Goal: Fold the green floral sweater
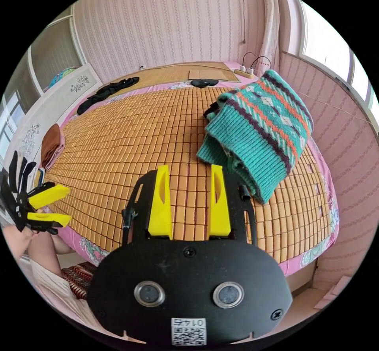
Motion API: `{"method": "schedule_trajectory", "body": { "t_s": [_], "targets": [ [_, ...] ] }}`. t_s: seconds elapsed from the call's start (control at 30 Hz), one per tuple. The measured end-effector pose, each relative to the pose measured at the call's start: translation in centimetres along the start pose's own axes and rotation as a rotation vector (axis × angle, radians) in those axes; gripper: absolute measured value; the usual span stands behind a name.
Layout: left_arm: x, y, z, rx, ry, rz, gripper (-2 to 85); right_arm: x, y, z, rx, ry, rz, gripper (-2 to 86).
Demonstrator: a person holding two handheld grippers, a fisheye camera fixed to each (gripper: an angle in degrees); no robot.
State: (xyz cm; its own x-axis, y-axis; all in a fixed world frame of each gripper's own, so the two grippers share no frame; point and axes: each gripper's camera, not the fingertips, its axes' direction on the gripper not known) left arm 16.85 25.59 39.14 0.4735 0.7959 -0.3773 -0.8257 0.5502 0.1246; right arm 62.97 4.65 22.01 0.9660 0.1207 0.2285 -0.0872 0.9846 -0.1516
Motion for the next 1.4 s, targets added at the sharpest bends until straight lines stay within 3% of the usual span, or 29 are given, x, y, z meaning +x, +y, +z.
{"method": "schedule_trajectory", "body": {
  "t_s": [0.13, 0.27, 0.33, 0.43, 0.57, 0.7, 1.0, 1.2, 1.4],
  "targets": [
    [-2.0, -7.0, 8.3, -0.065, 0.091, -0.056, 12.5, 2.0, -2.6, 0.9, 0.051, 0.066, -0.027, 16.3],
    [-2.9, -11.3, 13.9, -0.079, 0.024, -0.052, 11.9, 3.1, -3.7, 2.3, 0.071, 0.161, -0.075, 16.3],
    [-2.9, -12.7, 16.1, -0.103, -0.008, -0.038, 12.3, 3.7, -4.0, 4.6, -0.024, 0.175, -0.119, 15.9],
    [-3.1, -14.6, 19.0, -0.123, -0.059, -0.015, 11.9, 4.3, -3.5, 4.6, -0.024, 0.307, -0.158, 11.3],
    [-3.6, -15.8, 21.2, -0.211, -0.045, -0.005, 9.2, 7.4, -2.3, 1.5, -0.007, 0.237, -0.154, 4.9],
    [-3.9, -15.9, 19.5, -0.201, 0.045, -0.035, 2.5, 14.2, 0.6, -5.8, 0.084, 0.029, -0.041, 3.1],
    [-5.0, -11.9, -1.1, 0.151, 0.083, 0.017, -0.7, 19.0, 9.3, -22.4, 0.350, -0.377, 0.074, 2.2],
    [-7.2, 5.1, -21.0, 0.249, 0.069, -0.023, -0.8, 13.9, 20.1, -25.2, 0.367, -0.637, 0.131, 2.0],
    [-8.1, 27.3, -31.7, 0.106, -0.074, -0.355, -0.9, 8.8, 29.7, -21.7, 0.202, -0.864, 0.377, 1.9]
  ]
}}
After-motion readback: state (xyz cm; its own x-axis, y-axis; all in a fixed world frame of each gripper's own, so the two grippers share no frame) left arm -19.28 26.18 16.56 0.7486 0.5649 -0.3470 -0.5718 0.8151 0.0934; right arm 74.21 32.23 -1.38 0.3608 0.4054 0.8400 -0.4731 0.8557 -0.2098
